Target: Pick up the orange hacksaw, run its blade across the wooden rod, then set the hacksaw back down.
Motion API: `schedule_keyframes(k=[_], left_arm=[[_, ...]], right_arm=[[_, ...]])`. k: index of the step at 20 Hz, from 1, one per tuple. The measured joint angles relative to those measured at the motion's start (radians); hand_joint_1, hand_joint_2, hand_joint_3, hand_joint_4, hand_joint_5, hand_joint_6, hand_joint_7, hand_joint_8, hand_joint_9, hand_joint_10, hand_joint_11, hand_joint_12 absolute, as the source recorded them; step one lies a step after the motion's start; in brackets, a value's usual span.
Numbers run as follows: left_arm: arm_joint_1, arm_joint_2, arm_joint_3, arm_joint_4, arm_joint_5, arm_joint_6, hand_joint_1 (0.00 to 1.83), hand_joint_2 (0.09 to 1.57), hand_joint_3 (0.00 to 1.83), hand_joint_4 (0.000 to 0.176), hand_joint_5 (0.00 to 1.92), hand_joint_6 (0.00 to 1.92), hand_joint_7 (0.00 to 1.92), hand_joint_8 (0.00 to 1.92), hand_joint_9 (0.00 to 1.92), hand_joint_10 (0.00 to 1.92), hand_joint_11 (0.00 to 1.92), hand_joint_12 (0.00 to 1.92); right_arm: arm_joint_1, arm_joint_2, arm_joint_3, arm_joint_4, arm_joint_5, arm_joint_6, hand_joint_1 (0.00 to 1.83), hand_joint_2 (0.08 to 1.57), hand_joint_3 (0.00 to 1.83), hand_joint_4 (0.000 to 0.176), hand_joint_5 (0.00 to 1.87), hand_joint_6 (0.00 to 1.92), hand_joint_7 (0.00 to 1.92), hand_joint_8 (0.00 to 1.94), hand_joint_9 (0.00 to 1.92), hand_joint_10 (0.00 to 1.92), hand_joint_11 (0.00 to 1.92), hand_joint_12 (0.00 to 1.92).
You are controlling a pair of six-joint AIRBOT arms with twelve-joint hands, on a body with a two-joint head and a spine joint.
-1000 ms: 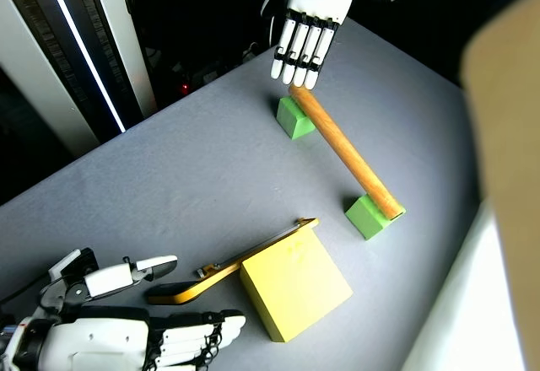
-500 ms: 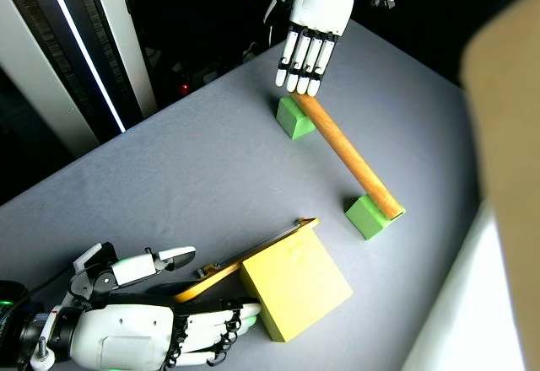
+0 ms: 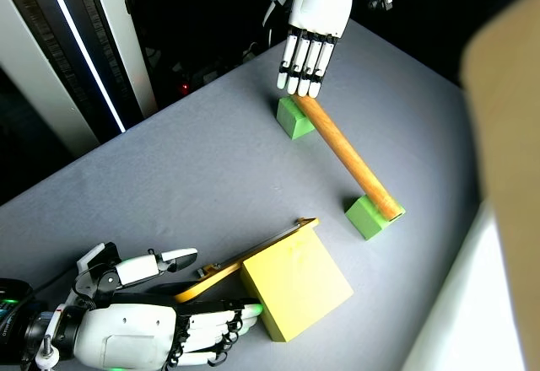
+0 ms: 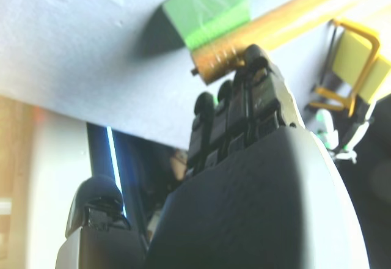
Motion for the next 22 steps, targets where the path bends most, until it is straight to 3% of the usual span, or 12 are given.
schedule_keyframes(k=[1, 4, 5, 6, 7, 8, 10, 12, 14, 18, 20, 22], left_arm=[[0.003, 0.0, 0.002, -0.002, -0.001, 0.0, 0.1, 1.08, 0.0, 0.0, 0.06, 0.0, 0.01, 0.0, 0.03, 0.0, 0.0, 0.15], [0.004, 0.0, 0.005, -0.002, -0.004, -0.001, 0.08, 1.08, 0.0, 0.0, 0.04, 0.0, 0.0, 0.0, 0.0, 0.0, 0.0, 0.04], [0.004, 0.0, 0.005, -0.002, -0.004, -0.001, 0.08, 1.09, 0.0, 0.0, 0.05, 0.01, 0.01, 0.0, 0.02, 0.01, 0.01, 0.05], [0.006, 0.0, 0.007, -0.002, -0.005, -0.001, 0.09, 1.1, 0.0, 0.0, 0.06, 0.0, 0.01, 0.0, 0.02, 0.0, 0.0, 0.14], [0.008, 0.0, 0.011, -0.002, -0.006, -0.001, 0.09, 1.1, 0.0, 0.0, 0.05, 0.0, 0.01, 0.0, 0.02, 0.0, 0.0, 0.18], [0.008, 0.0, 0.012, -0.001, -0.006, 0.0, 0.11, 1.1, 0.0, 0.0, 0.05, 0.0, 0.02, 0.0, 0.03, 0.0, 0.0, 0.22], [0.008, 0.0, 0.013, -0.003, -0.007, 0.0, 0.15, 1.1, 0.0, 0.0, 0.09, 0.01, 0.04, 0.0, 0.05, 0.0, 0.0, 0.32], [0.008, 0.0, 0.013, -0.003, -0.007, -0.001, 0.15, 1.1, 0.0, 0.0, 0.09, 0.01, 0.04, 0.0, 0.05, 0.0, 0.0, 0.32], [0.008, 0.0, 0.013, -0.003, -0.008, 0.0, 0.14, 1.11, 0.0, 0.0, 0.06, 0.0, 0.02, 0.0, 0.03, 0.0, 0.0, 0.27], [0.01, 0.0, 0.013, -0.006, -0.008, 0.0, 0.17, 1.11, 0.0, 0.0, 0.08, 0.0, 0.03, 0.0, 0.04, 0.0, 0.0, 0.32], [0.01, 0.0, 0.013, -0.01, -0.008, -0.001, 0.16, 1.11, 0.0, 0.0, 0.1, 0.01, 0.04, 0.0, 0.06, 0.01, 0.0, 0.36], [0.01, 0.0, 0.013, -0.011, -0.008, 0.0, 0.15, 1.11, 0.0, 0.0, 0.08, 0.0, 0.03, 0.0, 0.04, 0.0, 0.0, 0.3]], right_arm=[[0.0, -0.002, 0.001, 0.001, 0.0, -0.002, 1.0, 1.15, 0.01, 0.0, 0.31, 0.02, 0.35, 0.02, 0.39, 0.03, 0.0, 1.15], [0.003, -0.006, 0.002, 0.027, 0.0, -0.002, 1.09, 1.13, 0.0, 0.0, 0.57, 0.02, 0.63, 0.01, 0.64, 0.04, 0.19, 1.27], [0.004, -0.006, 0.003, 0.034, -0.002, -0.002, 1.17, 1.12, 0.0, 0.0, 0.75, 0.04, 0.81, 0.04, 0.77, 0.08, 0.31, 1.31], [0.005, -0.006, 0.004, 0.037, -0.003, -0.002, 1.22, 1.13, 0.0, 0.0, 0.8, 0.93, 1.01, 0.76, 0.95, 0.2, 0.48, 1.36], [0.005, -0.006, 0.004, 0.04, -0.005, -0.002, 1.22, 1.16, 0.0, 0.0, 0.78, 1.14, 1.0, 1.02, 0.98, 0.38, 0.57, 1.39], [0.005, -0.006, 0.004, 0.025, -0.006, -0.007, 1.34, 1.14, 0.0, 0.0, 0.78, 1.09, 0.97, 1.0, 0.98, 1.07, 0.68, 1.39], [0.007, -0.018, 0.0, -0.007, 0.02, -0.015, 1.37, 1.14, 0.0, 0.0, 0.81, 1.04, 0.93, 1.06, 0.93, 1.29, 0.78, 1.43], [0.007, -0.018, 0.001, -0.002, 0.02, -0.017, 1.37, 1.14, 0.0, 0.0, 0.81, 1.04, 0.93, 1.06, 0.93, 1.29, 0.78, 1.43], [0.007, -0.018, 0.0, -0.001, 0.022, -0.017, 1.38, 1.12, 0.0, 0.0, 0.88, 0.94, 0.93, 1.06, 0.97, 1.28, 0.91, 1.37], [0.011, -0.013, -0.003, -0.002, 0.027, -0.032, 1.38, 1.12, 0.0, 0.0, 0.93, 0.9, 0.92, 1.07, 0.96, 1.28, 0.88, 1.37], [0.01, 0.019, -0.05, 0.0, 0.027, -0.072, 1.38, 1.12, 0.0, 0.0, 0.92, 0.9, 0.92, 1.06, 0.96, 1.27, 0.89, 1.35], [-0.003, 0.072, -0.132, 0.08, 0.047, -0.151, 1.38, 1.12, 0.0, 0.0, 0.92, 0.91, 0.93, 1.04, 0.98, 1.25, 0.9, 1.33]])
